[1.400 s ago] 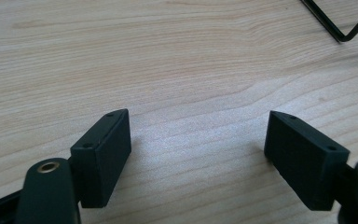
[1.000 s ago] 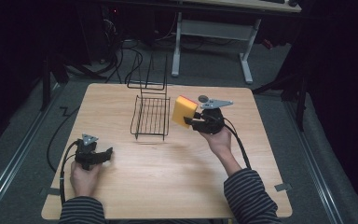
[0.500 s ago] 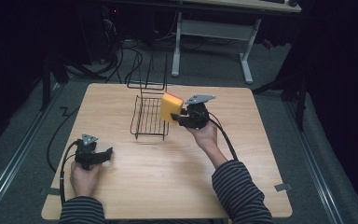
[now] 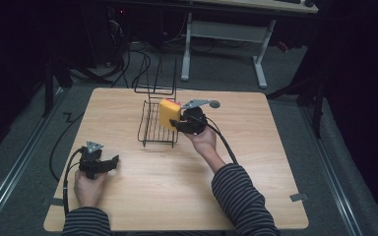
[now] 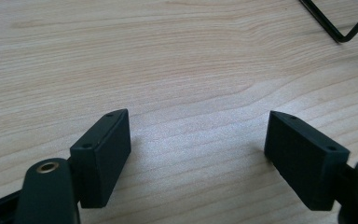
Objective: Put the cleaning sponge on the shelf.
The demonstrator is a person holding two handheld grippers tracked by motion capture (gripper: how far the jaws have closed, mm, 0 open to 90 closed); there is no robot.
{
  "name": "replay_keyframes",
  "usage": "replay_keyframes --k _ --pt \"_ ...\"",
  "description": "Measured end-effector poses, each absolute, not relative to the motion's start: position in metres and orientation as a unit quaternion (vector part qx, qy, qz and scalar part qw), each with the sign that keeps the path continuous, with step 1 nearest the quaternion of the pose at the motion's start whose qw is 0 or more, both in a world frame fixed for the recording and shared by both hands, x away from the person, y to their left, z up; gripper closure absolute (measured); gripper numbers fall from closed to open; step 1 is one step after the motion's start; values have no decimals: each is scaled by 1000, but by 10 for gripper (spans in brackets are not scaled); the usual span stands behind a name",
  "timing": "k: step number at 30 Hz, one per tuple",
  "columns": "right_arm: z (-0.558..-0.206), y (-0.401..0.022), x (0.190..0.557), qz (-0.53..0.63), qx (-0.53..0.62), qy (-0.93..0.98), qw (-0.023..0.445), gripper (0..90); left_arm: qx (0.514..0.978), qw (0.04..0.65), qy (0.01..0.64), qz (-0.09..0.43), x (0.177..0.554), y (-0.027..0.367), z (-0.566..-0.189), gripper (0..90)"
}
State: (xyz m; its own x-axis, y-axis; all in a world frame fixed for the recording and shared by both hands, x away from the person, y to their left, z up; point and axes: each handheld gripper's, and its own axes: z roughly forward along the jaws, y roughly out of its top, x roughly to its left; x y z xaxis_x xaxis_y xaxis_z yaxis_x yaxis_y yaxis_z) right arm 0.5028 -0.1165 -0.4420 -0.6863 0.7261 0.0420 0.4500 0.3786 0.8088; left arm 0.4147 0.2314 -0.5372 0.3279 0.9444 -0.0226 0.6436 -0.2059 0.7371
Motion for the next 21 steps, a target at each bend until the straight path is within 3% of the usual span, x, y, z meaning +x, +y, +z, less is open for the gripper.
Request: replay_keyframes --k 21 --pt "-464 -91 521 400 372 822 162 593 745 334 532 225 415 231 -537 231"
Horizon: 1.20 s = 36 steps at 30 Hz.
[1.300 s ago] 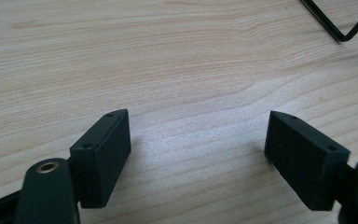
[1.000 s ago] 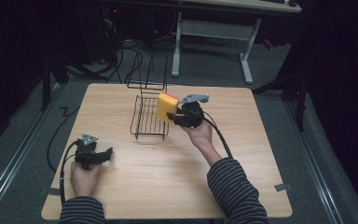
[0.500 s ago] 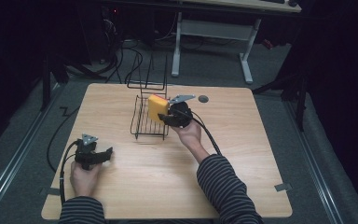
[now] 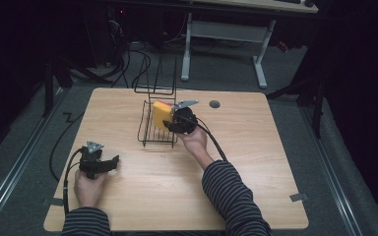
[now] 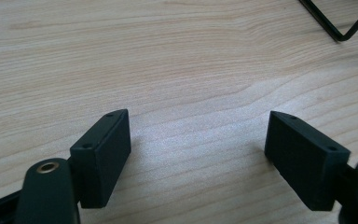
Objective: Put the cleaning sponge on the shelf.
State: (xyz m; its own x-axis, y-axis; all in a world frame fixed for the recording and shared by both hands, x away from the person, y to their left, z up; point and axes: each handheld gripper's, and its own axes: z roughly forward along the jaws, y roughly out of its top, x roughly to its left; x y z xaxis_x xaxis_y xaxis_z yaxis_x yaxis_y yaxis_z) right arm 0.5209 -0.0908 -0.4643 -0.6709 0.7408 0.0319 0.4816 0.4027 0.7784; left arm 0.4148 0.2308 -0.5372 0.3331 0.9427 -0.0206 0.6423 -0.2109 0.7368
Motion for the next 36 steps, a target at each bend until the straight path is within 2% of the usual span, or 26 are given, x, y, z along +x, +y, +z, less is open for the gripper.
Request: replay_keyframes --k 23,25,29,30,31,36 --pt "-475 -77 524 389 370 828 160 572 743 337 533 224 415 231 -537 234" --pt "-476 -76 524 390 374 827 159 543 744 336 533 224 415 231 -537 234" --pt "-478 -76 523 379 369 833 162 431 744 336 533 224 415 231 -537 234" --pt "-478 -76 523 379 369 833 162 431 744 336 533 224 415 231 -537 235" --pt "-479 -78 523 379 368 833 162 386 743 336 533 224 415 231 -537 235" --pt "-475 -84 524 386 375 829 152 308 744 335 533 225 415 231 -537 235"
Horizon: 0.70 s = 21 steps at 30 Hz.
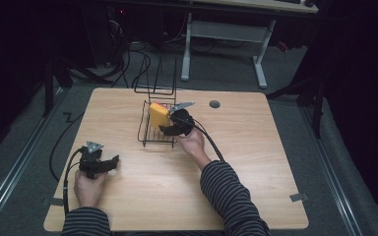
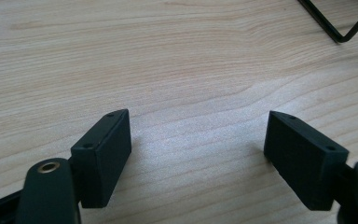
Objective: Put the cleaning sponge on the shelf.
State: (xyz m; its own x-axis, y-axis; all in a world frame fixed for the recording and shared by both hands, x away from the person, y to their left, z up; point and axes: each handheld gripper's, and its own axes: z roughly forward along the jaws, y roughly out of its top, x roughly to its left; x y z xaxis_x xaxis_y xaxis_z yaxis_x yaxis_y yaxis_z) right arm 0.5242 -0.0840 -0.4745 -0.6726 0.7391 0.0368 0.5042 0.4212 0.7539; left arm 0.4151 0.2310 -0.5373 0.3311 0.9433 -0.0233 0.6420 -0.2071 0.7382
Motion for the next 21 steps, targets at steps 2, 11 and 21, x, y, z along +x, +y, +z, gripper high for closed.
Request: replay_keyframes --k 2,11,21 --pt "-472 -88 524 391 373 828 151 288 743 336 533 224 415 231 -537 235" --pt "-464 -112 508 411 388 811 153 231 745 333 532 227 415 230 -537 235" --pt "-455 -133 495 430 386 801 157 249 744 333 533 227 415 230 -537 237"
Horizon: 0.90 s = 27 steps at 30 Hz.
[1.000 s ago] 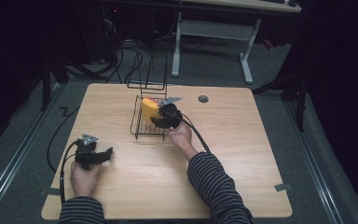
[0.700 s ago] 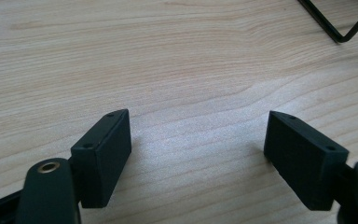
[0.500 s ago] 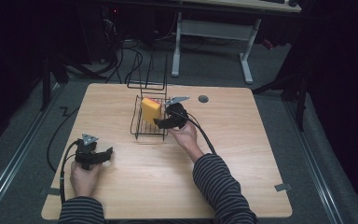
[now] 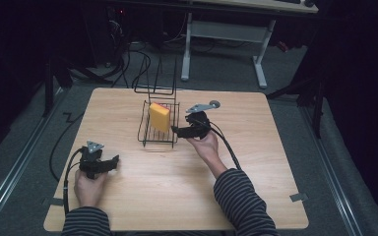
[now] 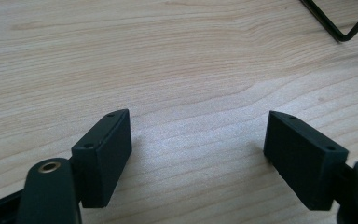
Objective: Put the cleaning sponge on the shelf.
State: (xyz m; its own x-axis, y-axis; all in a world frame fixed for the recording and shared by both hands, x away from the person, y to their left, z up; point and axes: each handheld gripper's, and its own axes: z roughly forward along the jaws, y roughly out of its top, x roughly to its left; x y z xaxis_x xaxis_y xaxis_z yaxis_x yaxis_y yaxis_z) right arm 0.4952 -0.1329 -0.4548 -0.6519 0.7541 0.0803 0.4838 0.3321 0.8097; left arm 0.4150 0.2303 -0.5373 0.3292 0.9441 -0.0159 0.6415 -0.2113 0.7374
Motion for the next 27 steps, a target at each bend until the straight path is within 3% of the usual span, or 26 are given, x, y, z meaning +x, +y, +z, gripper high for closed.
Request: replay_keyframes --k 27 --pt "-422 -221 461 486 417 747 177 323 744 333 533 228 415 230 -537 238"
